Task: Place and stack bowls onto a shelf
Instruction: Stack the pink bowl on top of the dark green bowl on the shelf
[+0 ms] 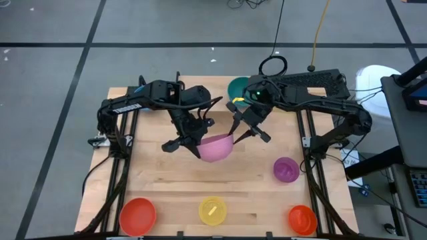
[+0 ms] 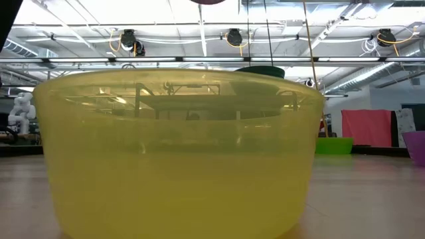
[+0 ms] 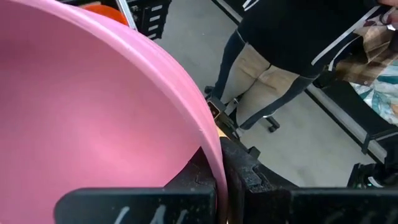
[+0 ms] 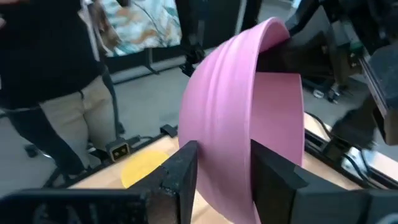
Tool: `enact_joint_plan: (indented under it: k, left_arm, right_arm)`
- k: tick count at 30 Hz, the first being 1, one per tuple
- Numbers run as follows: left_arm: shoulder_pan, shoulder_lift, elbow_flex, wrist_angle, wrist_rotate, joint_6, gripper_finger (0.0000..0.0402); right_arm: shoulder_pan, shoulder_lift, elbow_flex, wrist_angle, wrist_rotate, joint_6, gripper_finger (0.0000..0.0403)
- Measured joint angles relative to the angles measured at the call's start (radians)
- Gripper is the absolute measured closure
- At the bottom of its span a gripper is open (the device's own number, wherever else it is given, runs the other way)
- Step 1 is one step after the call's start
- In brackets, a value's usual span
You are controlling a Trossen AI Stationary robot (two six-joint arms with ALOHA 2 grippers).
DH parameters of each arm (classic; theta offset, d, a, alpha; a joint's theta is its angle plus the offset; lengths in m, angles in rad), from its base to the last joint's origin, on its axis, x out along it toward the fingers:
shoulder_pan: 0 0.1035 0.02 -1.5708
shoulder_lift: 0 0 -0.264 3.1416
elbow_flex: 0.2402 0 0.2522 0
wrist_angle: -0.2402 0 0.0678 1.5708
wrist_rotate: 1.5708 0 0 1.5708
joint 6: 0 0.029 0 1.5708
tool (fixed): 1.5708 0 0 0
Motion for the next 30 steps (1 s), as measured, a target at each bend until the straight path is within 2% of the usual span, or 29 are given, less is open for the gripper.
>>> enact_joint_plan:
  k: [9, 16, 21, 27, 30]
  left_arm:
    - [0.001, 0.0, 0.0, -0.016, -0.005, 0.045, 0.0398]
    - [0.002, 0.0, 0.0, -0.017, -0.017, 0.054, 0.0393]
    - [0.006, -0.005, 0.004, -0.003, -0.042, 0.044, 0.0347]
    - [0.009, -0.005, 0.004, 0.022, -0.051, -0.047, 0.03]
    - [0.009, -0.002, 0.005, 0.046, -0.097, -0.056, 0.0281]
  right_arm:
    - [-0.002, 0.003, 0.0, 0.013, -0.05, -0.086, 0.0383]
    - [-0.002, 0.004, -0.001, 0.005, -0.059, -0.128, 0.0385]
    - [-0.012, 0.005, -0.002, -0.021, -0.055, -0.132, 0.04]
    - [-0.014, 0.005, -0.003, -0.033, -0.038, -0.135, 0.0401]
    - [-0.017, 0.006, -0.003, -0.04, -0.005, -0.138, 0.04]
